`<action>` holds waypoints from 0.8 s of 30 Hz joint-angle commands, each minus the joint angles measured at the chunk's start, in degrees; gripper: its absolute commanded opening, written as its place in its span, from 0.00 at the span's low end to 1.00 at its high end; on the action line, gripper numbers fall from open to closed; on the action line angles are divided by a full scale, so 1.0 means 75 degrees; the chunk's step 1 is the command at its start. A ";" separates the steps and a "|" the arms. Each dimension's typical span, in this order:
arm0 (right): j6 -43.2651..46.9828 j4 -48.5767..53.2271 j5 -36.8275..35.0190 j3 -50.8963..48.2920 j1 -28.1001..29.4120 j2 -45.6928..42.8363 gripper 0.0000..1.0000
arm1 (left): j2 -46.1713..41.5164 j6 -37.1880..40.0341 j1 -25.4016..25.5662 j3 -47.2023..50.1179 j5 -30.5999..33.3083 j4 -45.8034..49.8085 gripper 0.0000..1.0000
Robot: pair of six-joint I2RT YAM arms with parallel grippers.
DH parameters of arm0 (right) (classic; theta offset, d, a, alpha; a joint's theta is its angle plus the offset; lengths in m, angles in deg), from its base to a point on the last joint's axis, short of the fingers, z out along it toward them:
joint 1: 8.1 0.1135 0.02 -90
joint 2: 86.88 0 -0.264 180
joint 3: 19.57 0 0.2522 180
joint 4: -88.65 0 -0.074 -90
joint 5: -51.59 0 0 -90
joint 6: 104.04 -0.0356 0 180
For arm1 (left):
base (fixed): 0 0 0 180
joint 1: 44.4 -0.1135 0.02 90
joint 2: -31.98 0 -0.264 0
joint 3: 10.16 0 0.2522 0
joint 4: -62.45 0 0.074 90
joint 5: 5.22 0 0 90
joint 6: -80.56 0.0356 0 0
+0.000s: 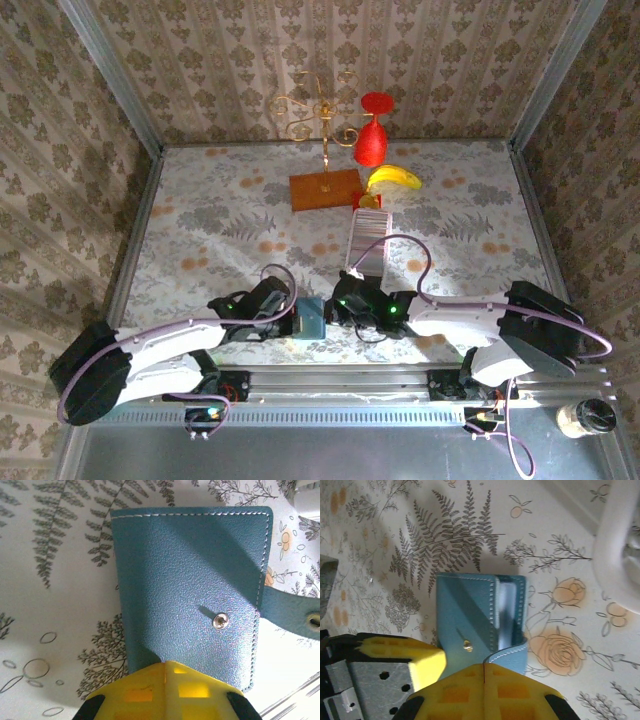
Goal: Put the credit cards into the card holder
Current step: Close the button on the card holder.
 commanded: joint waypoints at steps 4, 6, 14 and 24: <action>-0.0179 -0.0593 0.0465 0.0478 -0.0026 0.0689 0.00 | 0.0237 -0.0074 0.0061 0.0076 0.0063 0.0217 0.00; -0.0174 -0.0636 0.0518 0.0549 -0.0026 0.0835 0.00 | 0.0141 -0.0098 0.0064 0.0114 0.0109 0.0262 0.00; -0.0197 -0.0726 0.0686 0.0783 -0.0026 0.1303 0.00 | 0.0043 -0.0098 0.0075 0.0197 0.0081 0.0248 0.00; -0.0209 -0.0500 0.0647 0.0854 -0.0026 0.1495 0.00 | -0.0036 -0.0109 0.0078 0.0216 0.0073 0.0275 0.00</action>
